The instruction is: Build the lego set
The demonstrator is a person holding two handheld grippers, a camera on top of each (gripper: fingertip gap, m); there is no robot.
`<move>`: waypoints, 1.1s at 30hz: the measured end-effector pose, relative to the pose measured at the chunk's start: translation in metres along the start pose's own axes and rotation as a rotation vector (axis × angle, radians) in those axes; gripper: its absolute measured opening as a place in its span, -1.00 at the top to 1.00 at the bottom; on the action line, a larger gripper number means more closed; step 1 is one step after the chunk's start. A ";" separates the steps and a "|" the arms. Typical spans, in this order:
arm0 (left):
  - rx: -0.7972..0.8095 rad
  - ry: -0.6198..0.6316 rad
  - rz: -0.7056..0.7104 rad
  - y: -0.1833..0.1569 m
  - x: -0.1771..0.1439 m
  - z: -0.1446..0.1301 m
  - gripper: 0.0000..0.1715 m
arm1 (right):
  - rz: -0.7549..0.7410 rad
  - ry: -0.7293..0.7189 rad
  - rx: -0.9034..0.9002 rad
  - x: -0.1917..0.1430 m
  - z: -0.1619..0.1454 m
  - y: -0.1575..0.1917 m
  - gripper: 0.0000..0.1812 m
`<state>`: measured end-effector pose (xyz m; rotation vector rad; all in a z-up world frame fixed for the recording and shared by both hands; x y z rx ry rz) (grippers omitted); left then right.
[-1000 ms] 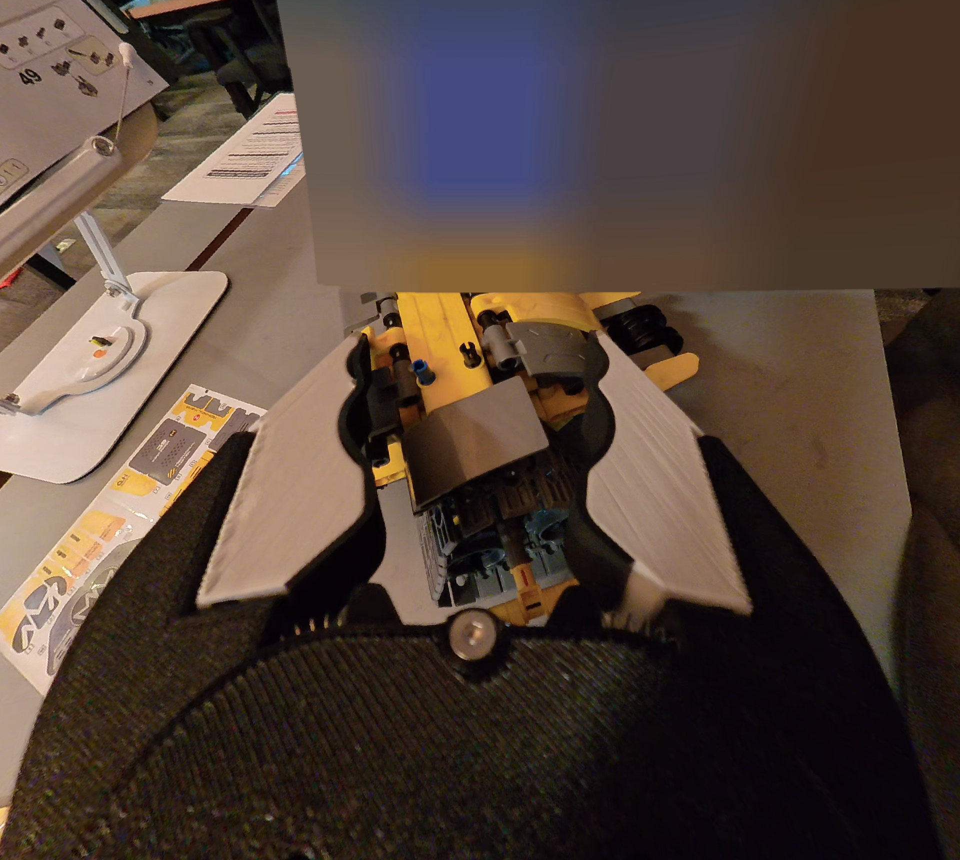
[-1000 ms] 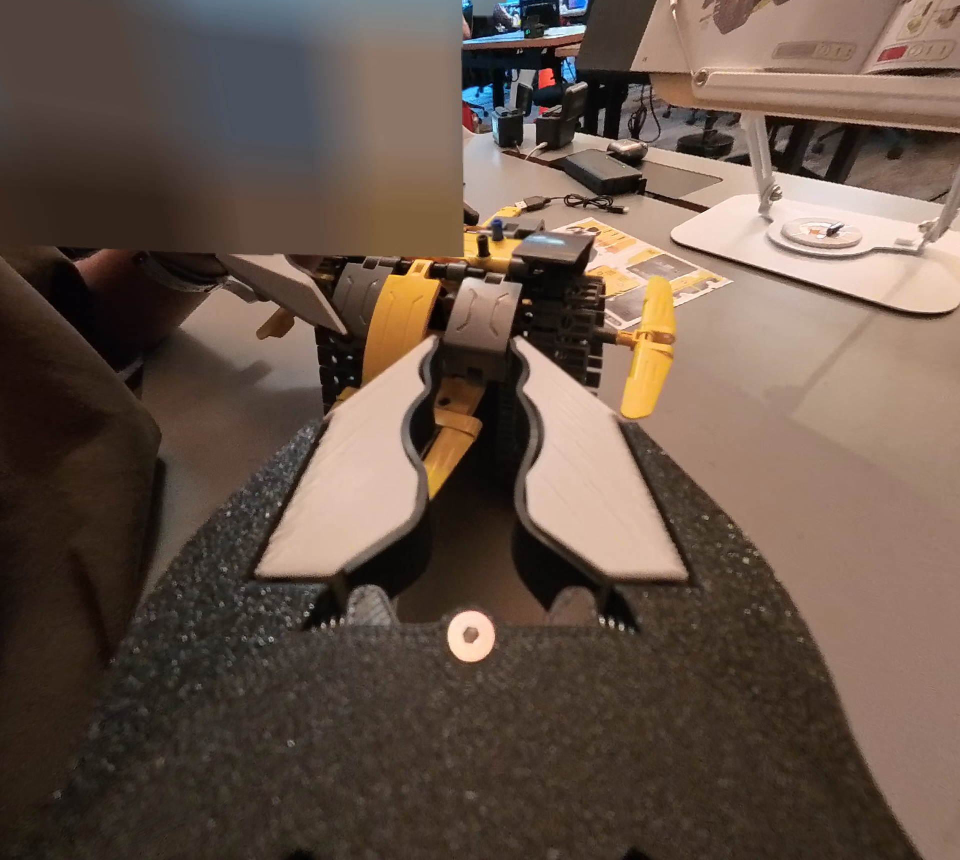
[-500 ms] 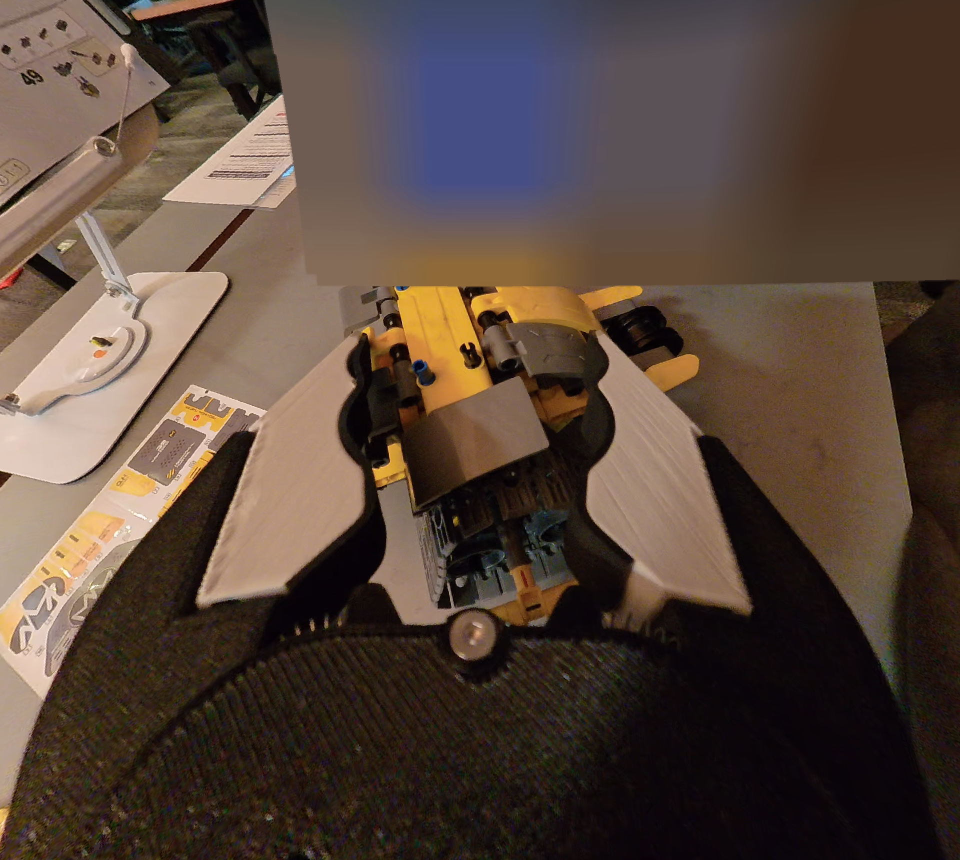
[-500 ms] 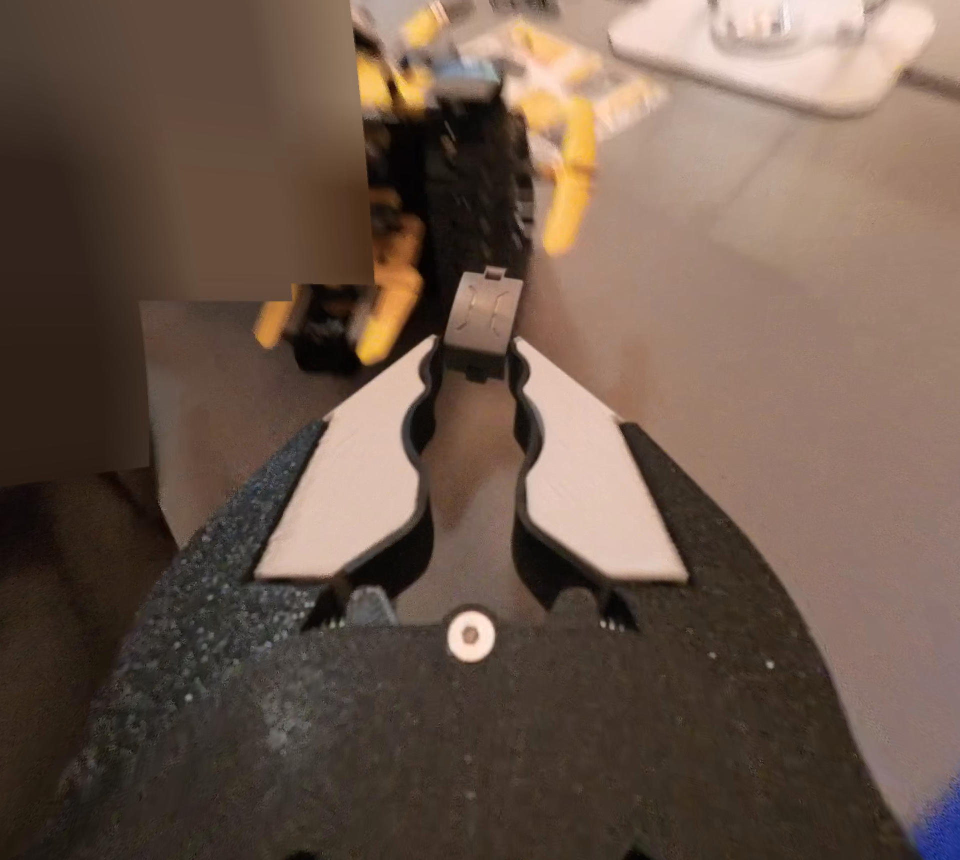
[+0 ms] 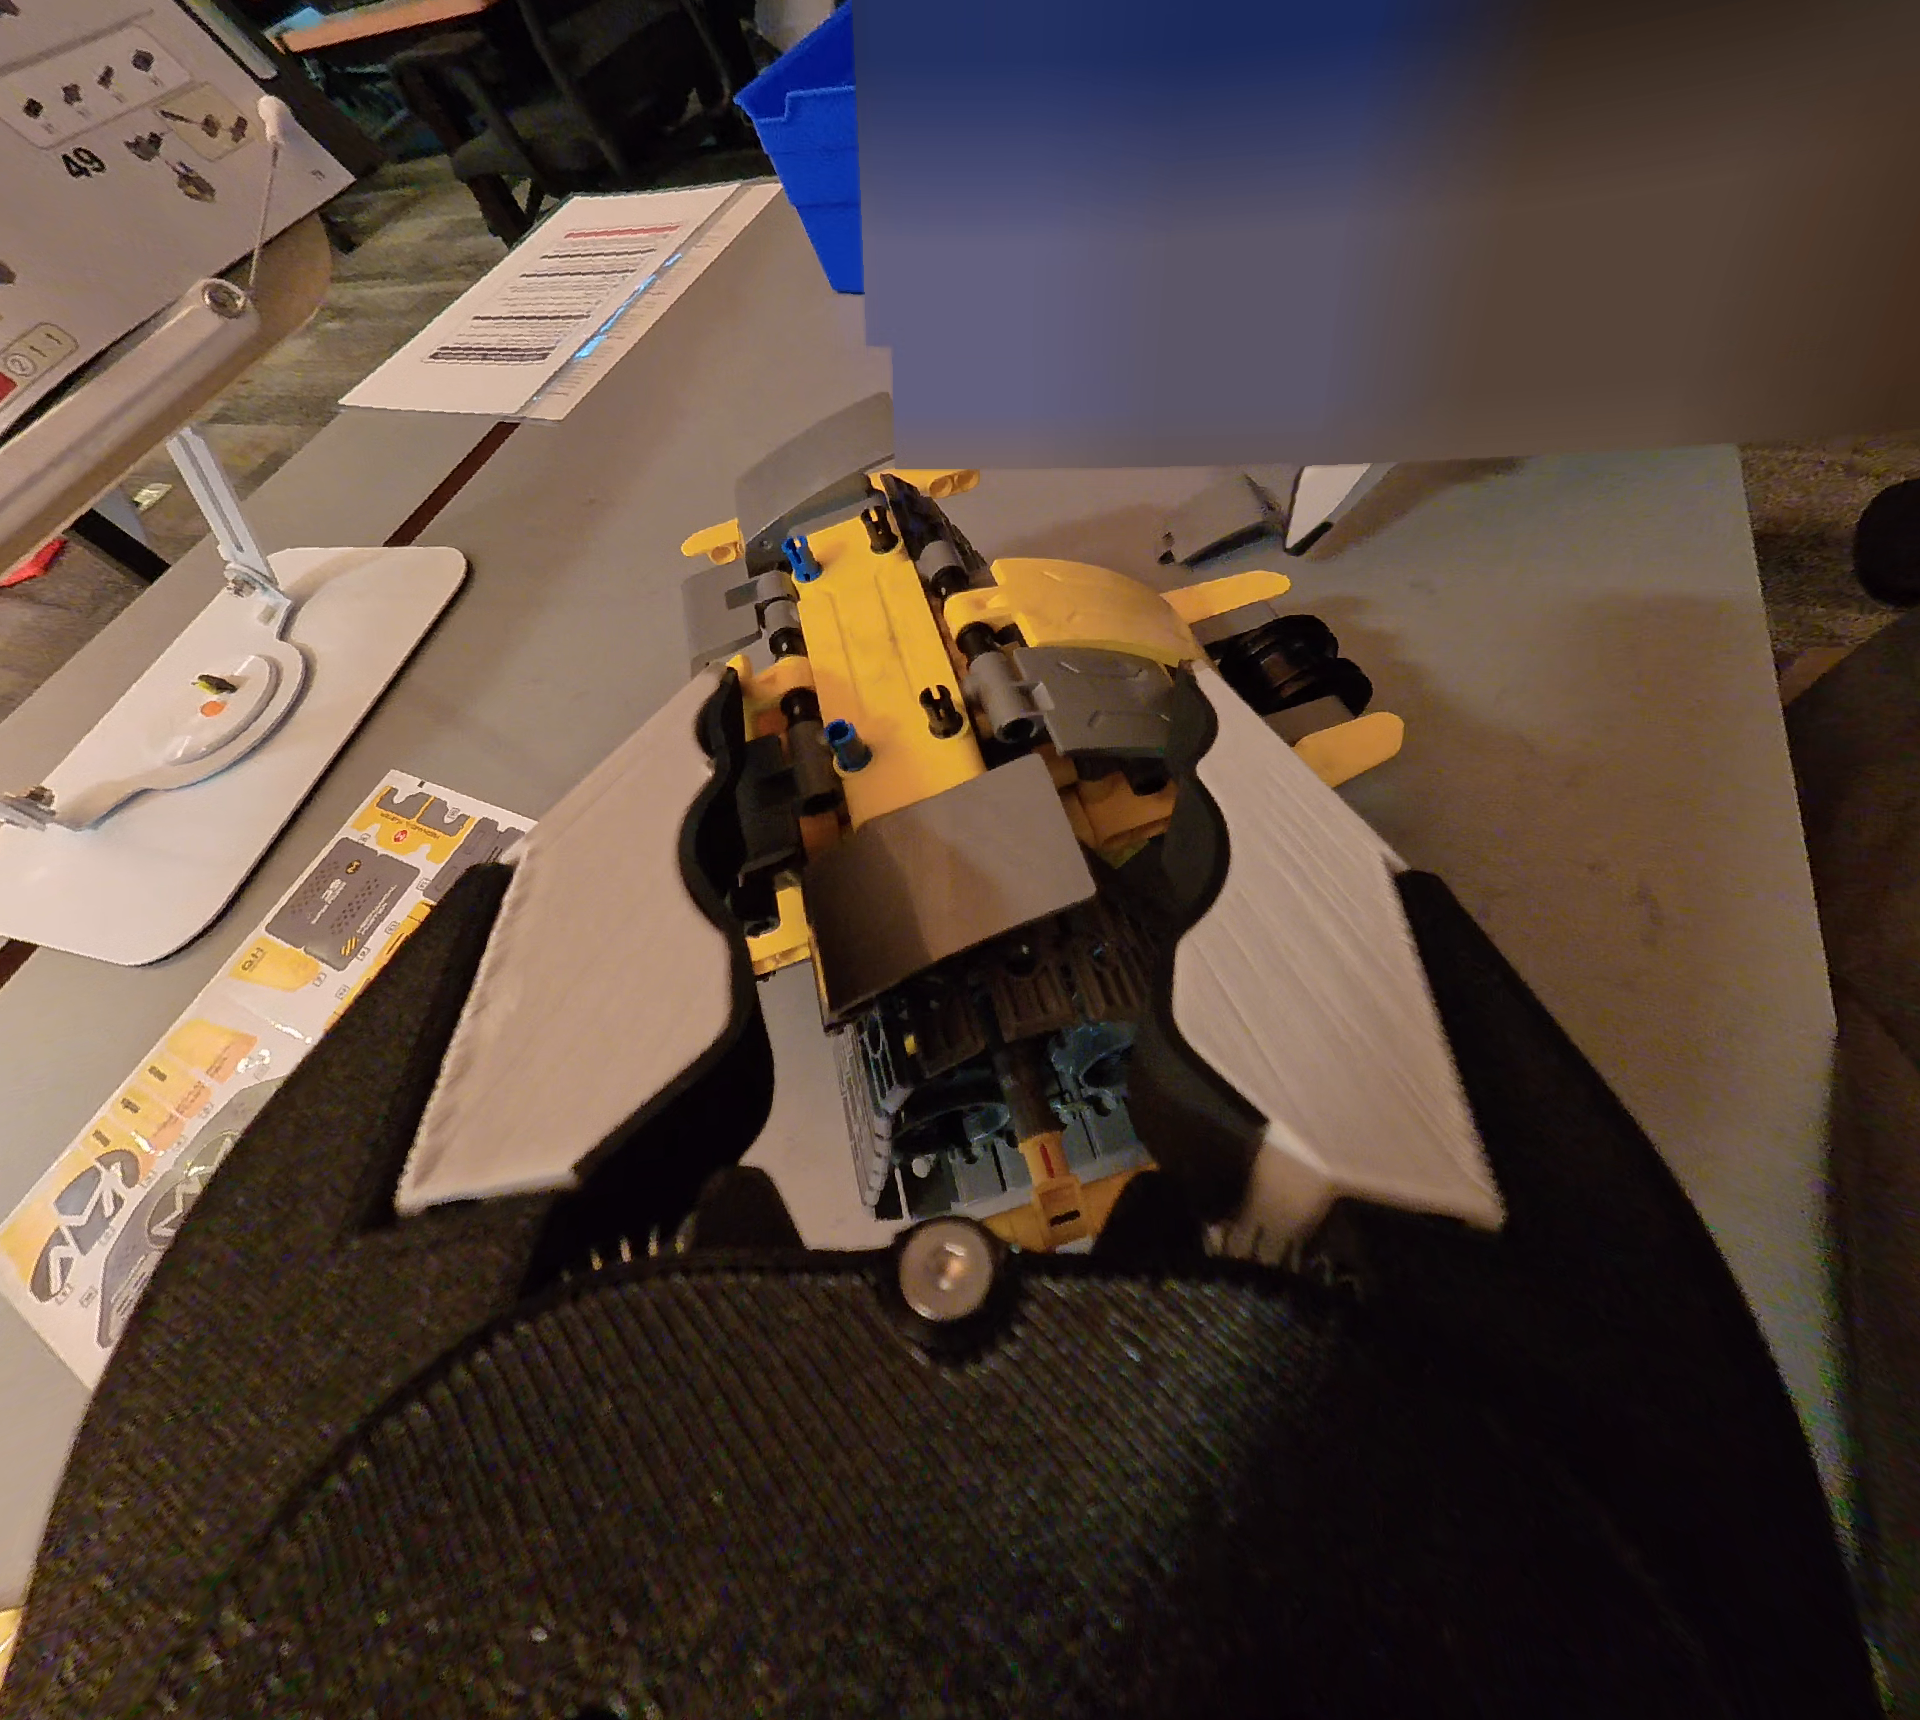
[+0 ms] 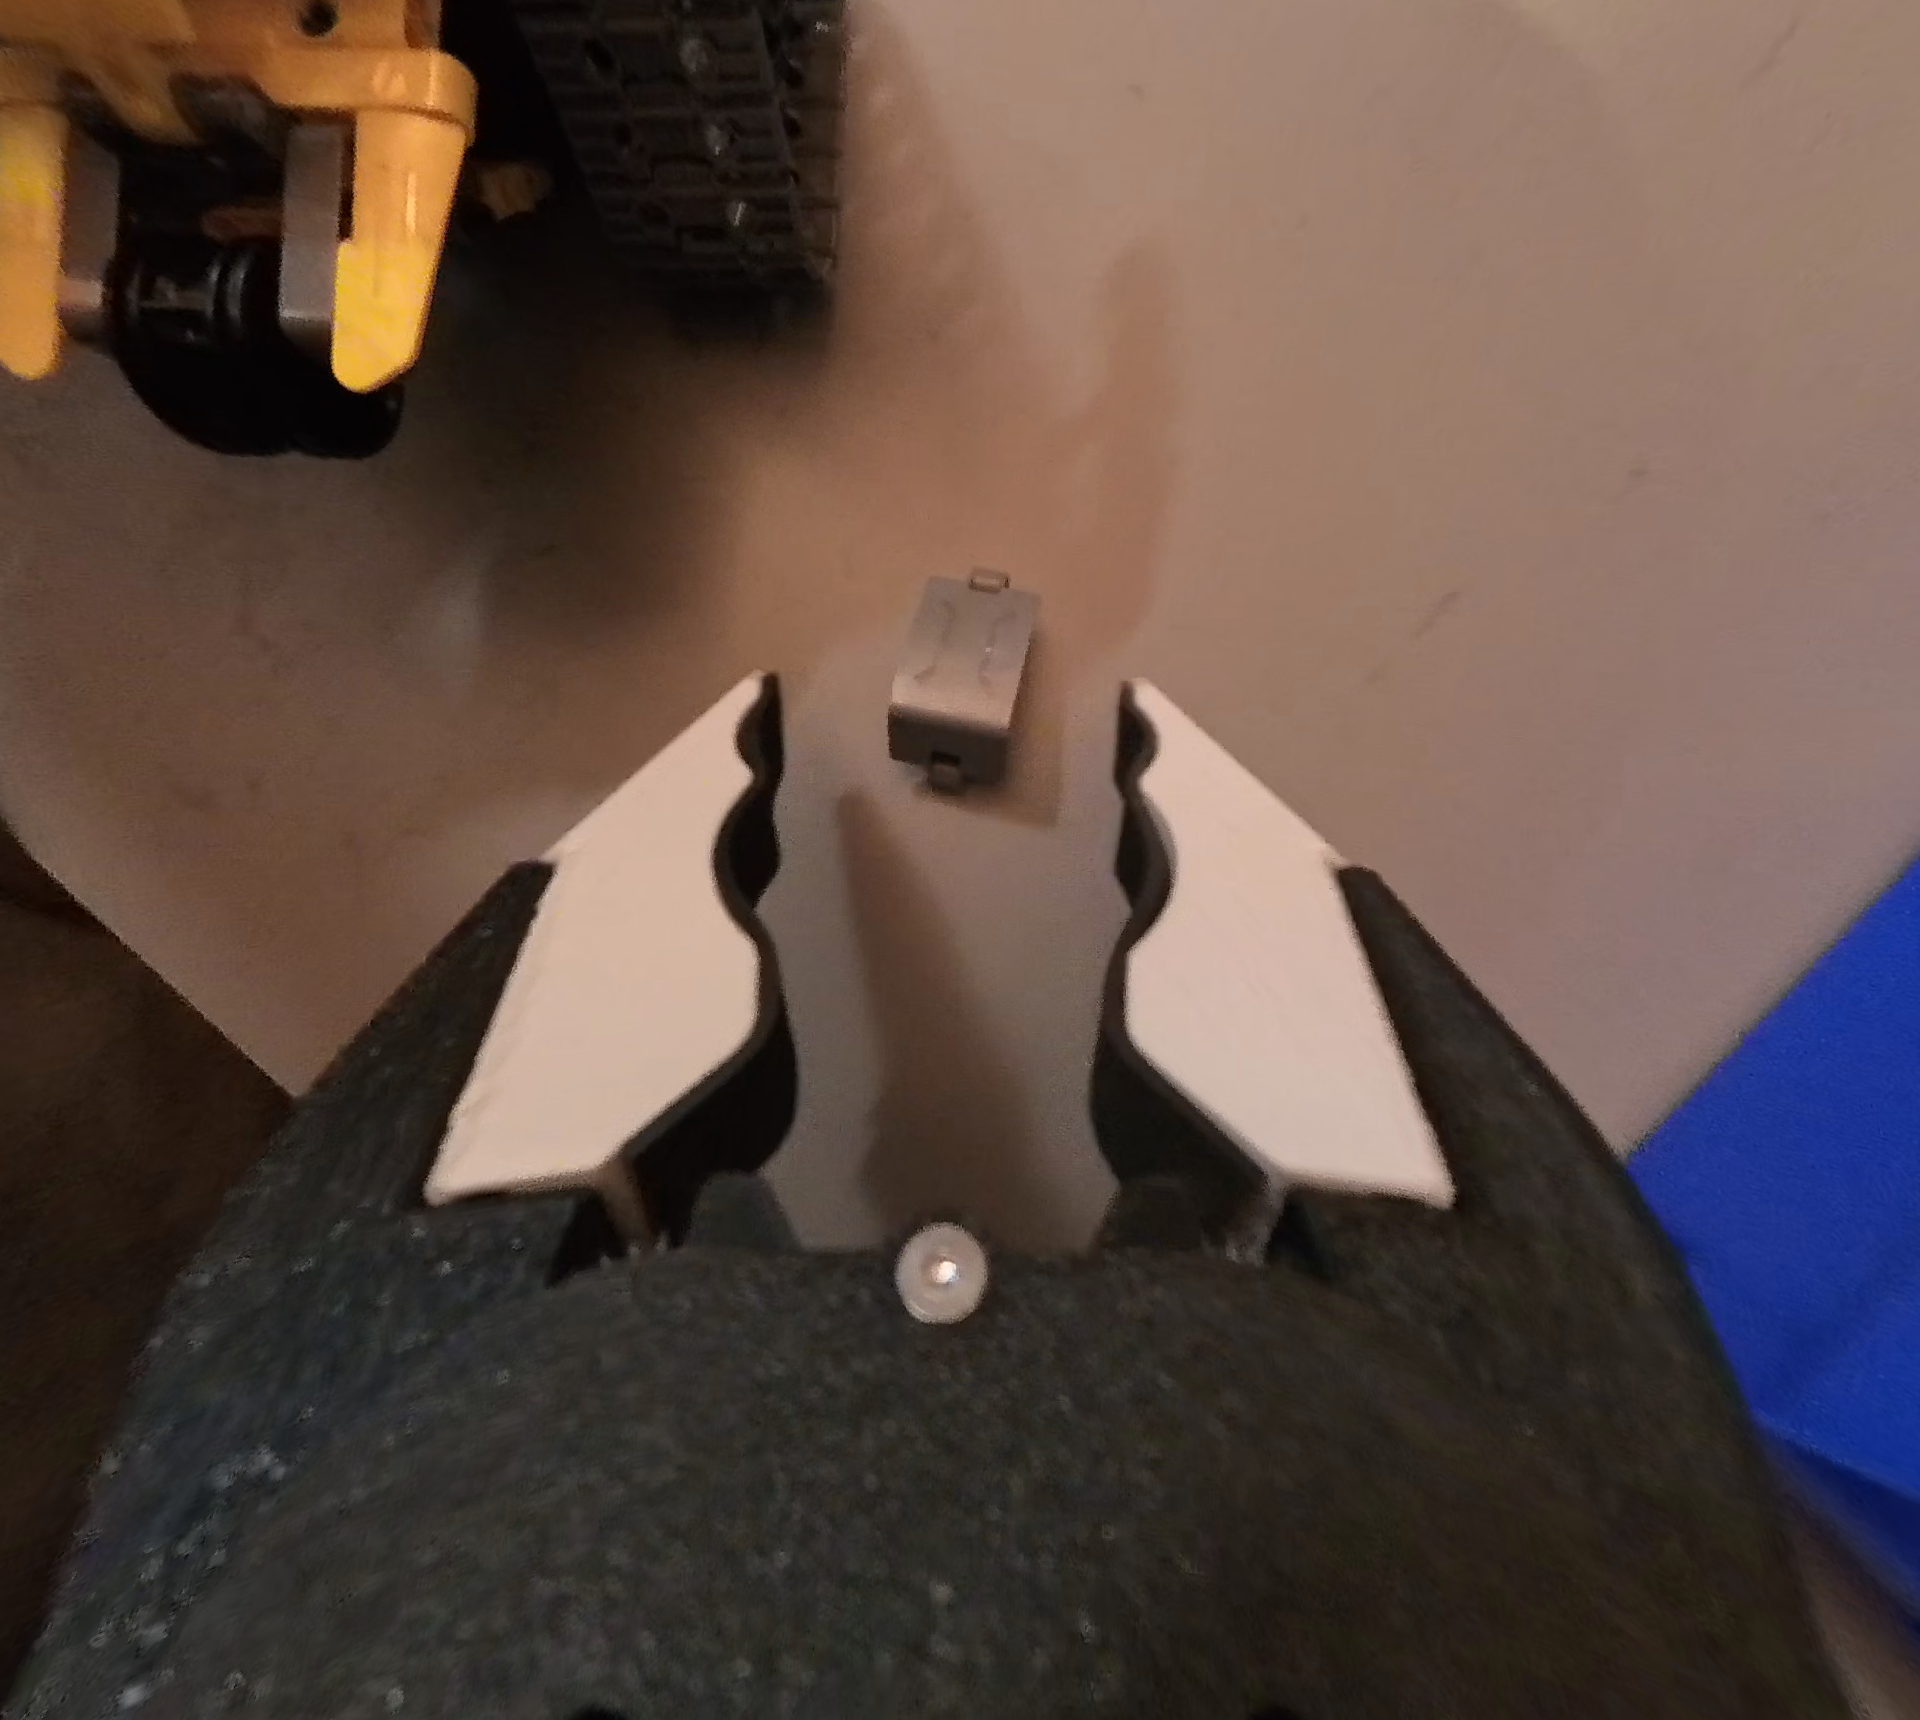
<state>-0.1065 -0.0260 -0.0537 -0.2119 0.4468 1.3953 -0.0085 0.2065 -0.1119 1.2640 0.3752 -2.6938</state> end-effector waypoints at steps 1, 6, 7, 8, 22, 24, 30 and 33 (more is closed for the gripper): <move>0.001 0.000 0.001 0.000 0.000 0.000 0.05 | 0.005 -0.009 0.023 0.000 0.000 -0.002 0.24; 0.001 -0.005 0.001 0.000 -0.001 -0.001 0.06 | 0.137 -0.060 0.231 0.002 -0.006 -0.020 0.35; 0.001 -0.007 0.001 0.000 -0.001 -0.001 0.06 | 0.177 -0.068 0.272 0.001 -0.007 -0.023 0.49; 0.001 -0.008 0.001 0.000 -0.001 -0.001 0.06 | 0.212 -0.069 0.301 0.002 -0.008 -0.026 0.54; 0.009 -0.017 -0.002 0.000 -0.001 -0.002 0.05 | 0.567 -0.031 0.346 0.016 -0.007 -0.013 0.96; 0.013 -0.018 -0.007 0.001 -0.002 -0.002 0.06 | 0.618 -0.163 0.302 0.008 0.001 -0.004 0.96; 0.010 -0.027 -0.044 0.012 -0.012 -0.007 0.09 | 0.538 -0.502 -0.034 -0.013 0.033 0.024 0.96; -0.013 -0.053 -0.052 0.021 -0.020 -0.011 0.14 | 0.521 -0.569 -0.084 -0.016 0.047 0.033 0.96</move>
Point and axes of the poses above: each gripper's, where its closed fingertips meet, x out along the fingers, z out of its top, y = z × x across the jaws, the point moved 8 cm from there along -x, back along the fingers, and after that the axes turned 15 degrees about -z, right-handed, at the moved point
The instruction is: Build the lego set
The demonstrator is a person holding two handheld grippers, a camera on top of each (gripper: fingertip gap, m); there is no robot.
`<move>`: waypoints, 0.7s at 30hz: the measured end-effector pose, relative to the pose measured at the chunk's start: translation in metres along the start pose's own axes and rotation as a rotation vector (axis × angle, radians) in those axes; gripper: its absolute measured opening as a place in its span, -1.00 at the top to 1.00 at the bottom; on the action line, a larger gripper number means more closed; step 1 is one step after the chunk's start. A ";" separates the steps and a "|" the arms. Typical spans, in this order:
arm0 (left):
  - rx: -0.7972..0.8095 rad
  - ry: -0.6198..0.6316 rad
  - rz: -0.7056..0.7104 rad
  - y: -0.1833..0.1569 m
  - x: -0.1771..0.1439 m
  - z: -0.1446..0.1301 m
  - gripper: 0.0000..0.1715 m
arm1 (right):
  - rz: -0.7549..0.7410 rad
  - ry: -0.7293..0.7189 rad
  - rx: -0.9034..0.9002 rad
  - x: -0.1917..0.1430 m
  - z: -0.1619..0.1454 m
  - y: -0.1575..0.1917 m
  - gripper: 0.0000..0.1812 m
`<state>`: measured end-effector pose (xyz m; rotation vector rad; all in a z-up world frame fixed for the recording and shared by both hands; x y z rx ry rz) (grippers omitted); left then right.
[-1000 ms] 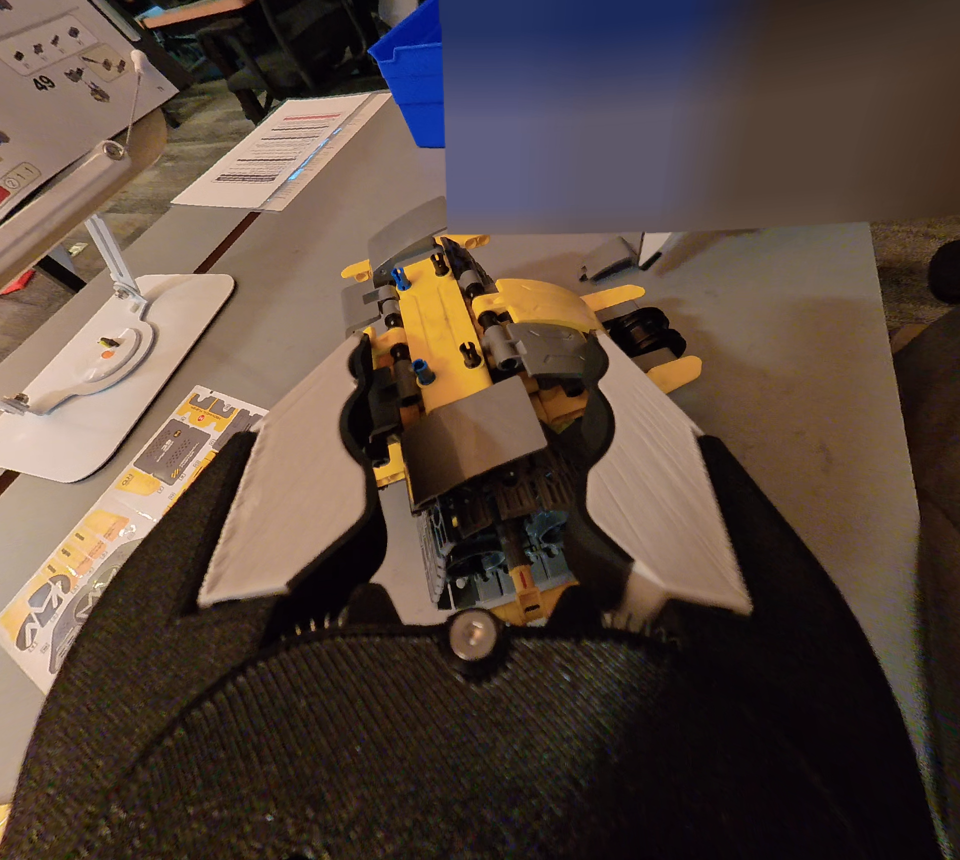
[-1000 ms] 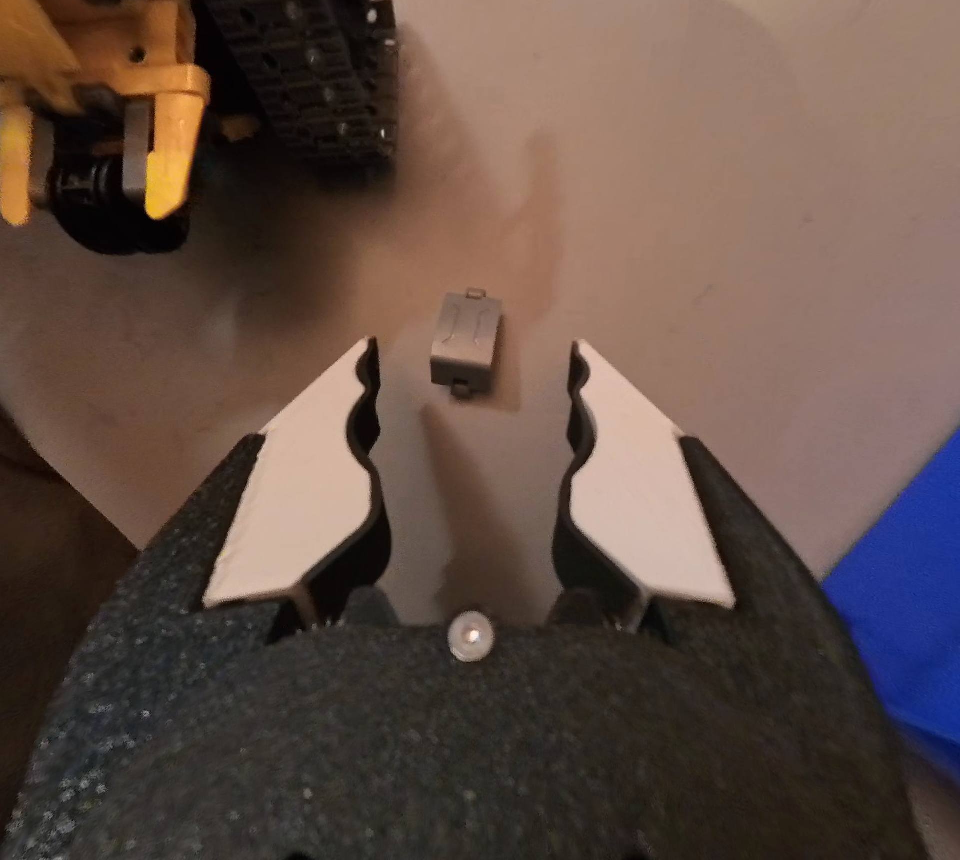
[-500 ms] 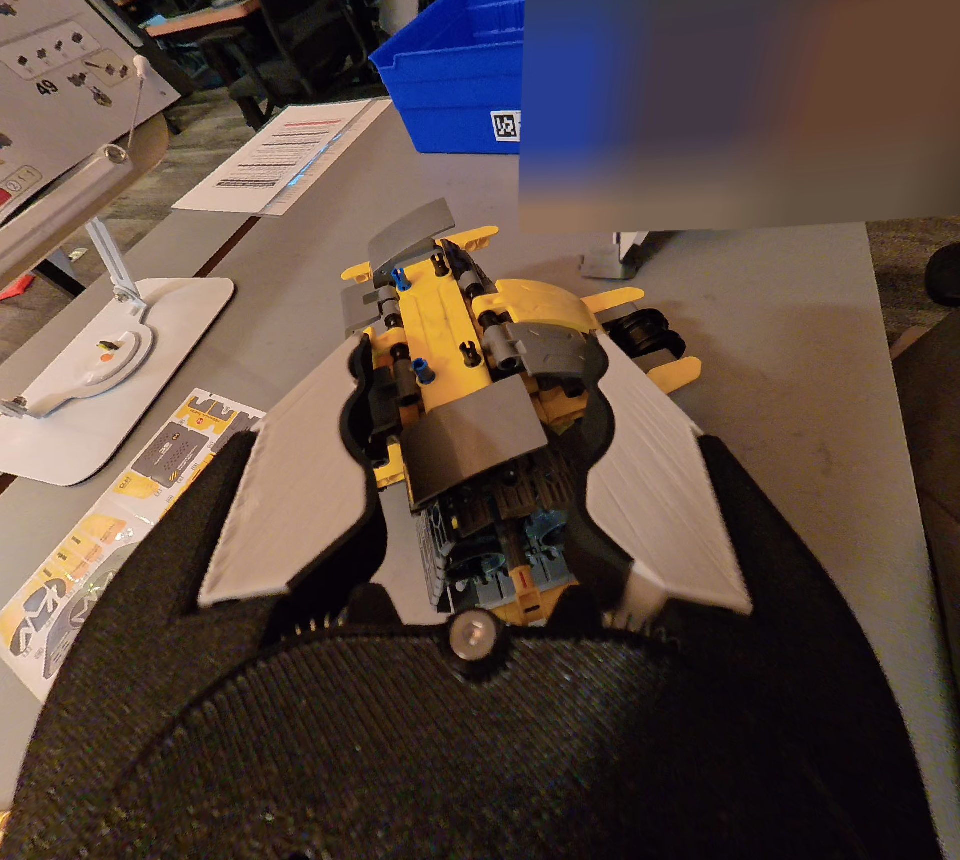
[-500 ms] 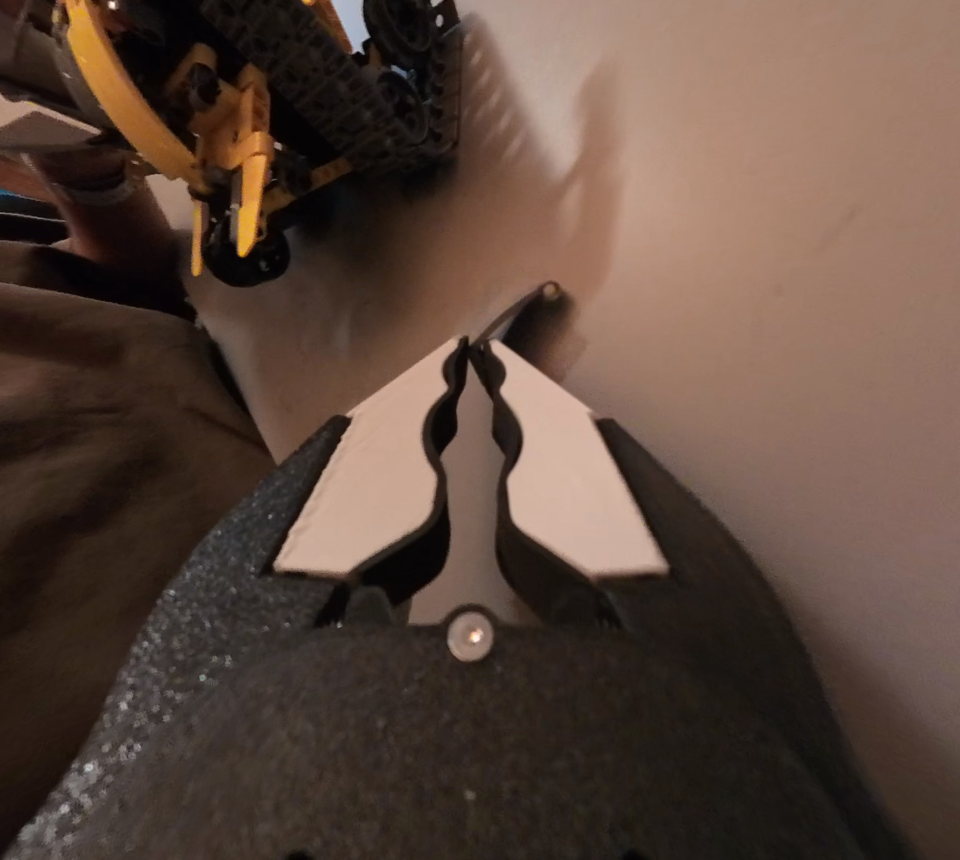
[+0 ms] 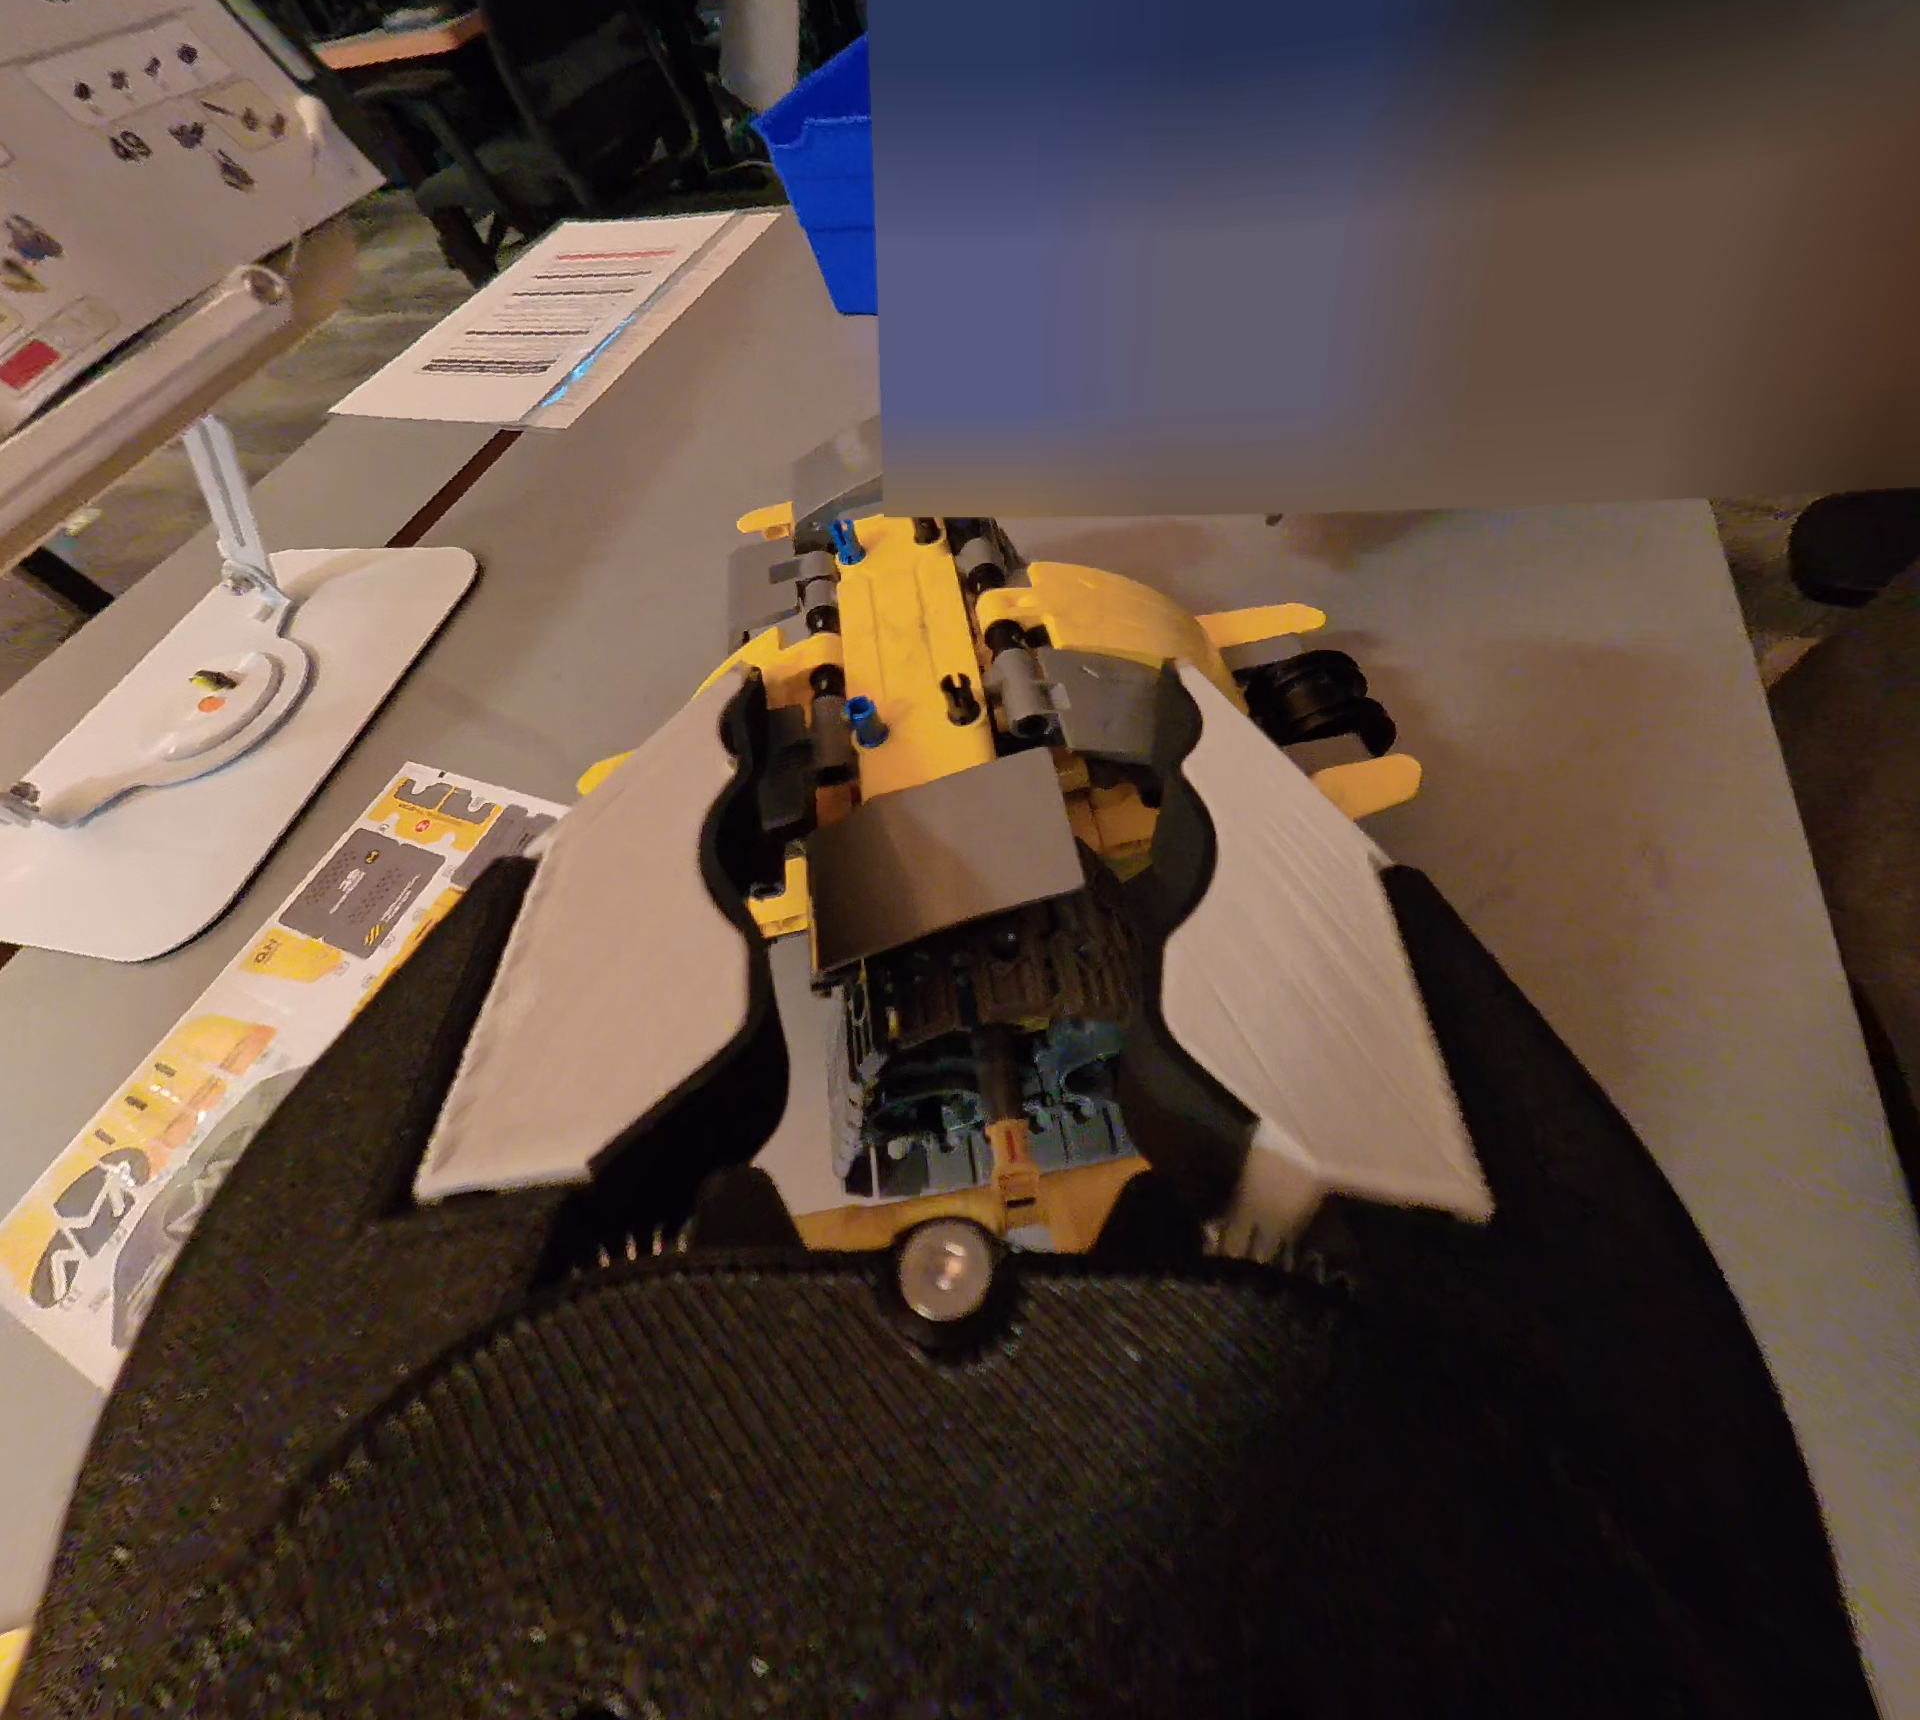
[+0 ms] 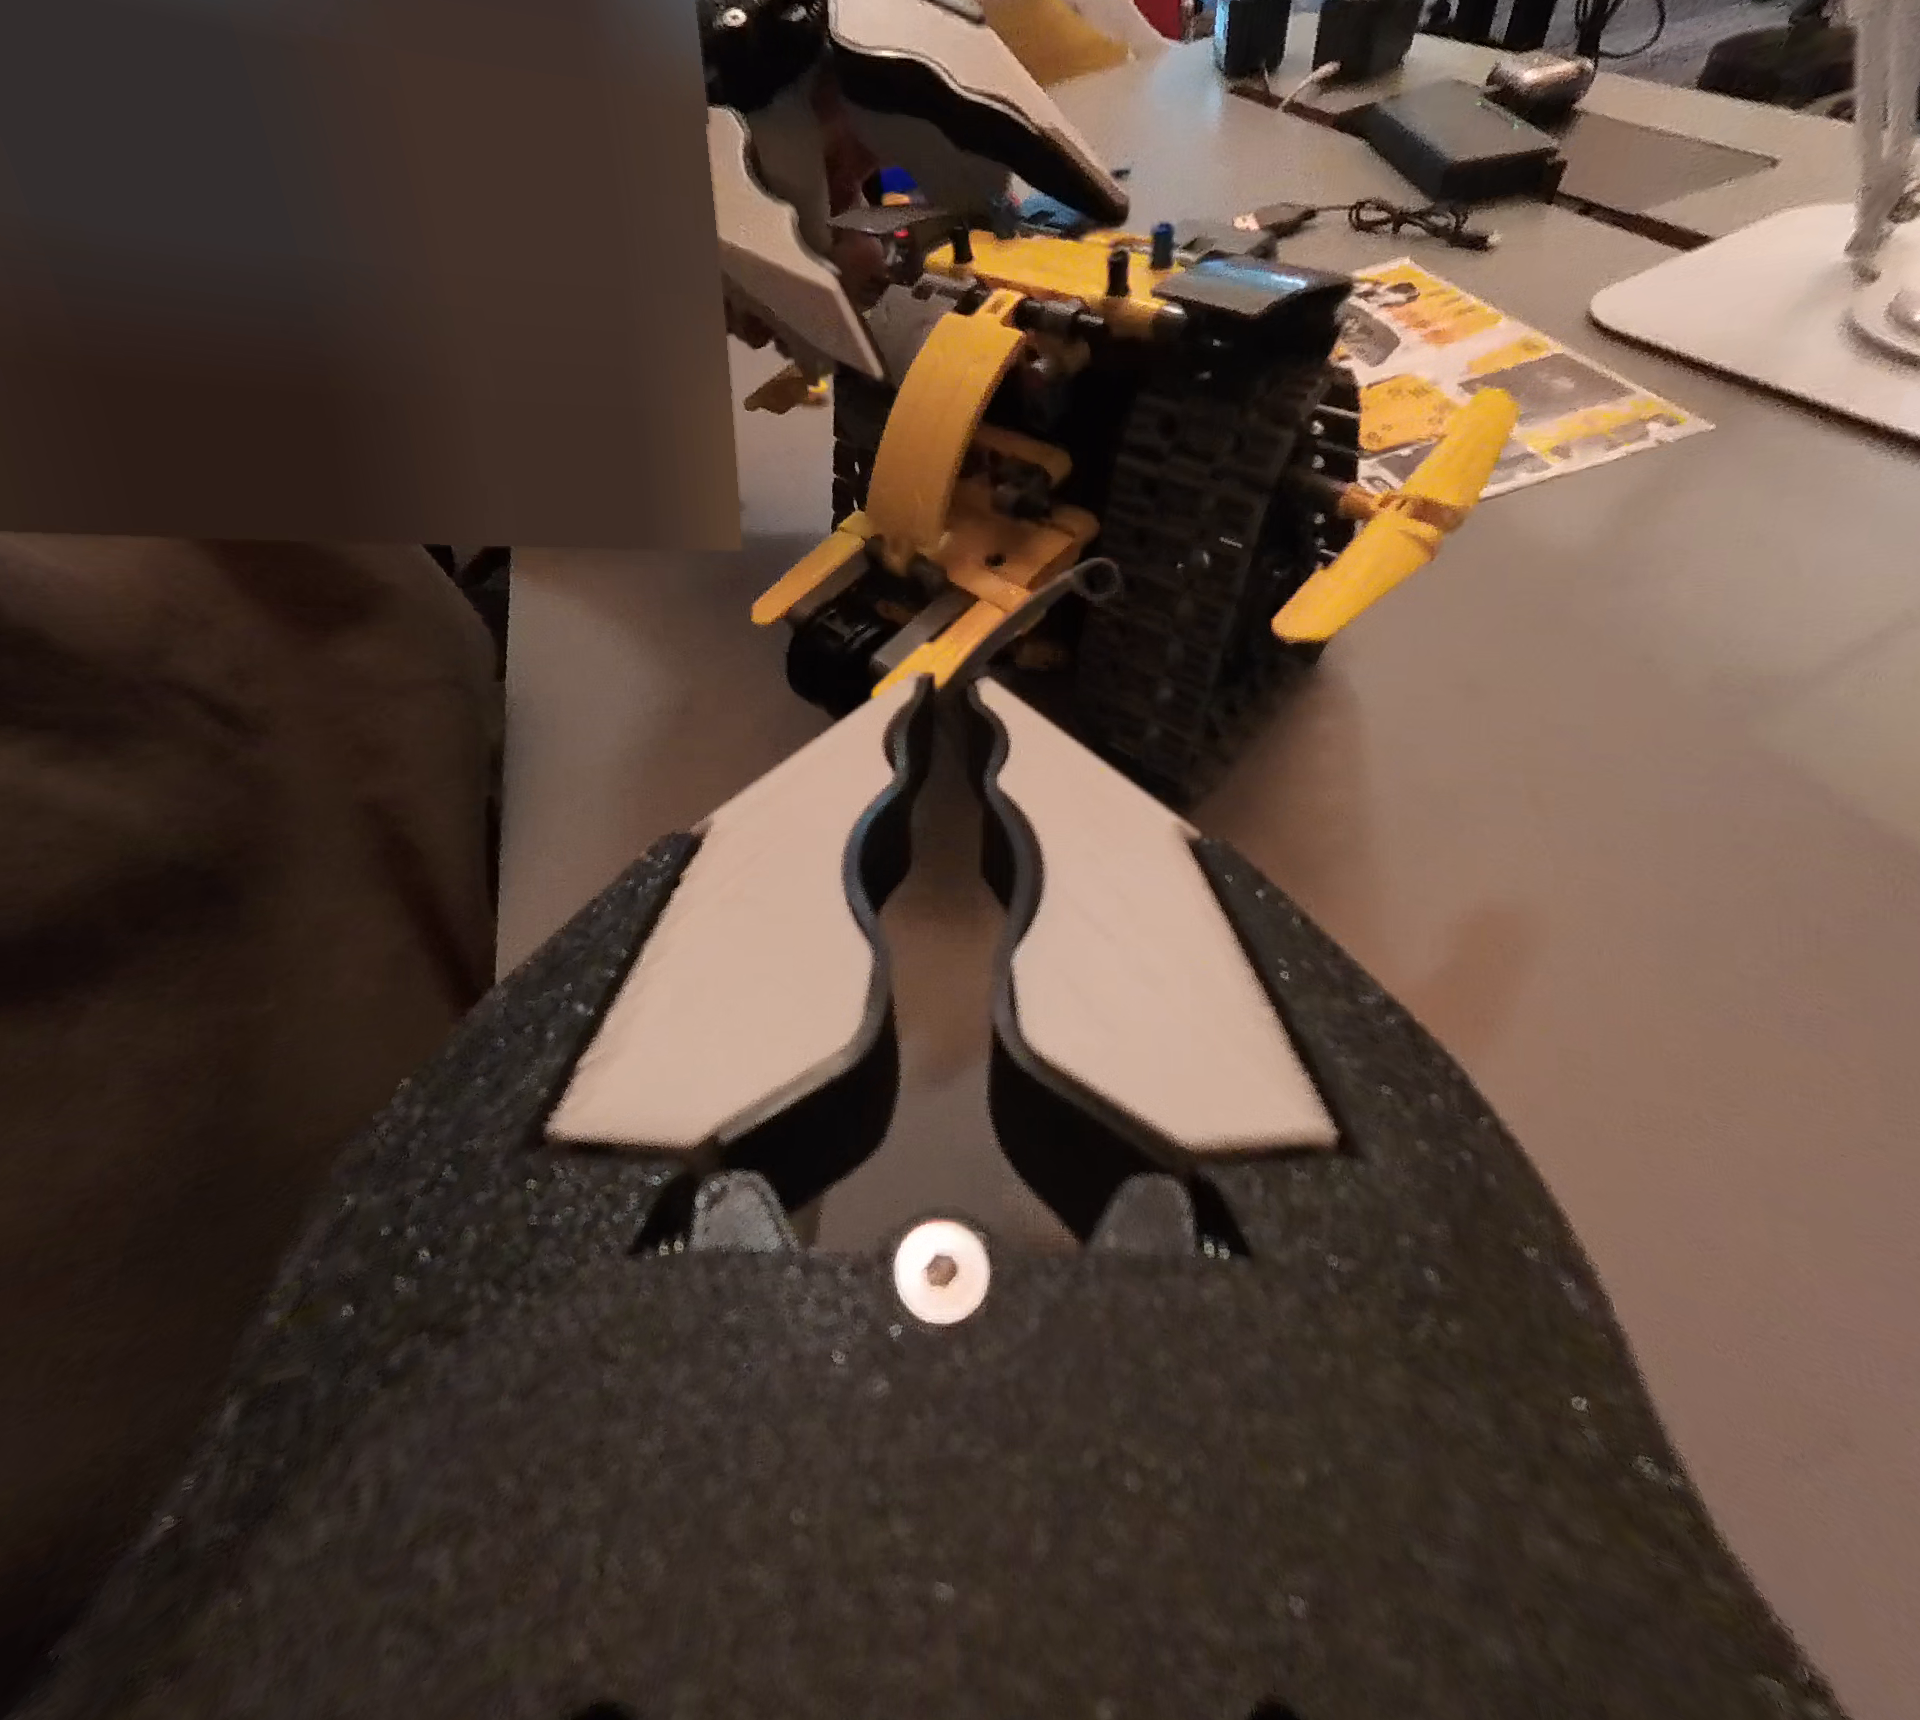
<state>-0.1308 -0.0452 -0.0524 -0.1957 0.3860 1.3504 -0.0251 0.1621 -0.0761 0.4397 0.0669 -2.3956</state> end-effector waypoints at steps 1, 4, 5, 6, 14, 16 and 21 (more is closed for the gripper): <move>-0.002 -0.003 0.000 0.002 -0.003 -0.001 0.14 | 0.006 -0.009 -0.001 0.002 0.001 0.001 0.96; -0.009 -0.008 0.018 0.009 -0.010 -0.004 0.14 | -0.010 -0.053 -0.002 0.003 0.001 0.000 0.96; -0.014 -0.008 0.022 0.011 -0.013 -0.004 0.14 | -0.010 -0.064 0.008 0.003 0.001 0.001 0.96; -0.019 -0.012 0.025 0.013 -0.015 -0.005 0.14 | -0.007 -0.068 0.028 0.004 0.001 0.001 0.96; -0.106 -0.140 -0.037 0.019 -0.023 -0.004 0.15 | -0.136 0.296 0.199 0.016 -0.042 -0.005 0.96; -0.110 -0.163 -0.034 0.019 -0.023 -0.001 0.15 | -0.153 0.373 0.274 0.016 -0.051 -0.006 0.96; -0.112 -0.158 -0.023 0.018 -0.018 -0.003 0.15 | -0.227 0.353 0.418 0.006 -0.059 -0.024 0.93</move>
Point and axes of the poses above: each gripper's, where its closed fingertips meet, x out along the fingers, z out of its top, y = z × x across the jaws, the point moved 8 cm from there along -x, back along the fingers, and after that the axes turned 15 degrees about -z, right-handed, at the moved point
